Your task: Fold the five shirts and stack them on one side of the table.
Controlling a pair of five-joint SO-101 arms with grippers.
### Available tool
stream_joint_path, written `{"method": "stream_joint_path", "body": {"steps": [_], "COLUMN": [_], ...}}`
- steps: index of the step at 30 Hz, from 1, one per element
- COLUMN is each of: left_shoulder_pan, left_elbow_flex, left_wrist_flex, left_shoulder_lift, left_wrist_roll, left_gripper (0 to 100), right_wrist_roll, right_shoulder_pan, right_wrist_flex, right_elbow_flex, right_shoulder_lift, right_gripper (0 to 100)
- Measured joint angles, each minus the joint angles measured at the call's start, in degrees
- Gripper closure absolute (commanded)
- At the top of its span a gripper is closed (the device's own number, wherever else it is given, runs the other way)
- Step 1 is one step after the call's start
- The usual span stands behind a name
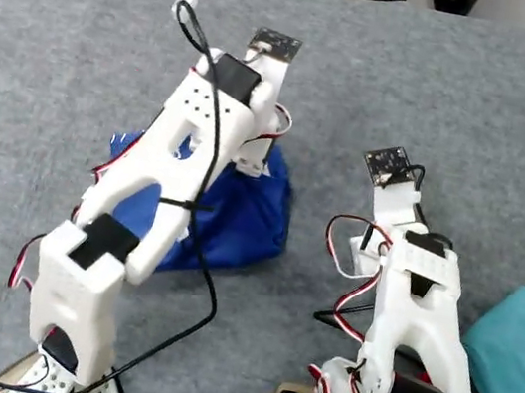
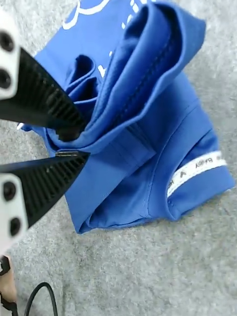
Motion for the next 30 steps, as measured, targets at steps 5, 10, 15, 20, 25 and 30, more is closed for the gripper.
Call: {"method": "stream_joint_path", "body": {"steps": [5, 10, 15, 20, 25, 30], "left_shoulder_pan": [5.3, 9.6, 10.0, 10.0, 8.6, 1.6], "left_elbow_flex": [0.0, 0.0, -0.3, -0.4, -3.6, -13.0], "left_wrist_flex": [0.0, -0.3, -1.8, -3.0, -4.5, -3.5], "left_shoulder_lift": [0.4, 1.0, 4.2, 7.8, 8.4, 8.4], "left_wrist_roll": [-0.1, -0.1, -0.1, -0.1, 3.0, 12.2], "left_gripper": [98, 98, 98, 98, 79, 77], "right_wrist_roll": [0.0, 0.0, 0.0, 0.0, 0.0, 0.0], "right_shoulder_pan": [0.0, 0.0, 0.0, 0.0, 0.0, 0.0], "right_wrist_flex": [0.0, 0.0, 0.0, 0.0, 0.0, 0.0], "right_elbow_flex": [0.0, 0.0, 0.0, 0.0, 0.0, 0.0], "right_shoulder_lift": [0.0, 0.0, 0.0, 0.0, 0.0, 0.0], "right_gripper": [99.4, 99.4, 99.4, 99.4, 99.4, 99.4]}}
